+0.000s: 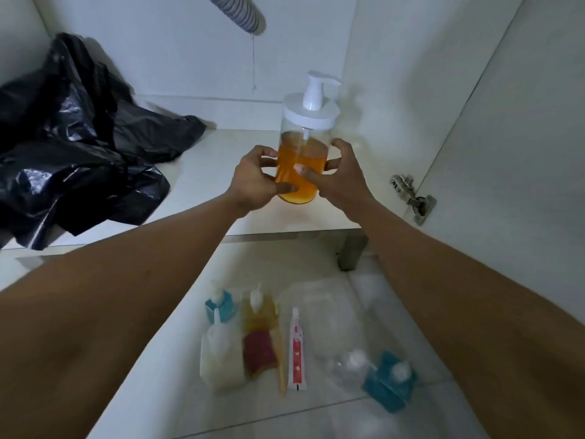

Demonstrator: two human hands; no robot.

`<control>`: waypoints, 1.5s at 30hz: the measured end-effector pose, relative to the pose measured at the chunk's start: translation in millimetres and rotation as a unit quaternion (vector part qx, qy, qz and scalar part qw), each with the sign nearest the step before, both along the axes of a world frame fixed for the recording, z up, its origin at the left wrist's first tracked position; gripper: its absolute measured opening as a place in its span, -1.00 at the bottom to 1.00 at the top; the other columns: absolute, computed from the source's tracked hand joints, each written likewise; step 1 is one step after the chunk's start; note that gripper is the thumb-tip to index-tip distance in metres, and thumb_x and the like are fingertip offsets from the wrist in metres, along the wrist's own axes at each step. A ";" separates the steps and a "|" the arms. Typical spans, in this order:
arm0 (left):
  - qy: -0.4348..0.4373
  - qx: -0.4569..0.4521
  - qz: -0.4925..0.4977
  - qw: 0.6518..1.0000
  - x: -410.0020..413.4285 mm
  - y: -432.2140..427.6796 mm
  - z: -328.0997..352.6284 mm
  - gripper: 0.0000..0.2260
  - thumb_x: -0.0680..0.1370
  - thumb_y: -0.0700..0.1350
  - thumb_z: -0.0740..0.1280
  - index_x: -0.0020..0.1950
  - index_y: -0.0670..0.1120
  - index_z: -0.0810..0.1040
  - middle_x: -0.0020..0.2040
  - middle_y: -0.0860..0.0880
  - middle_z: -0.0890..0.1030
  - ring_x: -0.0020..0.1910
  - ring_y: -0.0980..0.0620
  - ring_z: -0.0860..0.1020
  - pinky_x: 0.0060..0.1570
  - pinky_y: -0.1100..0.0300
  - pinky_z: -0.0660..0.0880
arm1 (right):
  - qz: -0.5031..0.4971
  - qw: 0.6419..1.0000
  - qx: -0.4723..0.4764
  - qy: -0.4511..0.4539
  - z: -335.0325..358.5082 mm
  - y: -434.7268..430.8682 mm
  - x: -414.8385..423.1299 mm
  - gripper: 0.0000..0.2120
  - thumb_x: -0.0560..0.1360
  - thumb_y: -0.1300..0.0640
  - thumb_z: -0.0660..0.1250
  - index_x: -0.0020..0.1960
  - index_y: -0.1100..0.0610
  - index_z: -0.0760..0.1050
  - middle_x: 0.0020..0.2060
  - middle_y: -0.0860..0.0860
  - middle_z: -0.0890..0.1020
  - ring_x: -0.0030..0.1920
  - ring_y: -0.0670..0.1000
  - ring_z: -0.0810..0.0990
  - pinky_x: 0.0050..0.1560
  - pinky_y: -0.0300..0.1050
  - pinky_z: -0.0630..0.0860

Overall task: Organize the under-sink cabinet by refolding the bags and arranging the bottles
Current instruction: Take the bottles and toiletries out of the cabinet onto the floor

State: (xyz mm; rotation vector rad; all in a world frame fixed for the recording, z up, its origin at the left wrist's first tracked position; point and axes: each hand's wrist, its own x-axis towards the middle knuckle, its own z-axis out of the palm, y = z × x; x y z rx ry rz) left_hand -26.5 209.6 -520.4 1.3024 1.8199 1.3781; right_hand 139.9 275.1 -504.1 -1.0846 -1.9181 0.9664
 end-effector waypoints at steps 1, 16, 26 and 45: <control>0.006 -0.003 -0.014 1.000 6.7 -9.7 5.8 -0.35 0.30 -0.18 0.66 0.28 -0.03 0.41 0.26 -0.08 0.55 0.13 -0.17 0.62 0.05 -0.10 0.65 | 0.005 1.000 -0.005 -0.004 4.8 -10.8 12.3 -0.13 0.33 -0.23 0.55 0.48 -0.04 0.21 0.25 0.00 0.54 0.16 0.05 0.58 0.09 0.14 0.64; 0.112 -0.129 -0.106 0.980 60.3 -114.8 -29.7 -0.30 0.16 -0.15 0.71 0.28 -0.07 0.59 0.08 0.04 0.65 0.02 0.13 0.61 -0.11 0.33 0.50 | 0.148 0.974 -0.144 -0.089 -45.8 -92.8 97.6 -0.34 0.20 0.18 0.69 0.24 0.07 0.53 -0.02 -0.05 0.71 -0.03 -0.03 0.69 -0.08 -0.02 0.67; 0.172 -0.086 -0.037 0.981 65.9 -98.3 -75.2 -0.37 0.30 -0.04 0.56 0.37 -0.03 0.54 0.16 0.01 0.65 0.14 0.02 0.59 0.07 -0.05 0.62 | 0.129 0.988 -0.072 -0.055 -110.2 -75.6 73.2 -0.19 0.15 0.25 0.71 0.33 0.12 0.48 0.15 -0.01 0.62 0.17 0.03 0.59 0.10 -0.07 0.60; 0.180 -0.245 -0.036 0.952 39.7 -70.7 -119.3 -0.55 0.28 -0.17 0.64 0.11 -0.17 0.60 0.01 -0.09 0.65 -0.02 -0.10 0.62 0.00 -0.03 0.63 | 0.159 0.971 -0.070 -0.165 -164.3 -40.4 45.0 -0.07 0.16 0.19 0.68 0.45 0.04 0.37 0.28 -0.06 0.55 0.27 0.02 0.51 0.29 0.08 0.52</control>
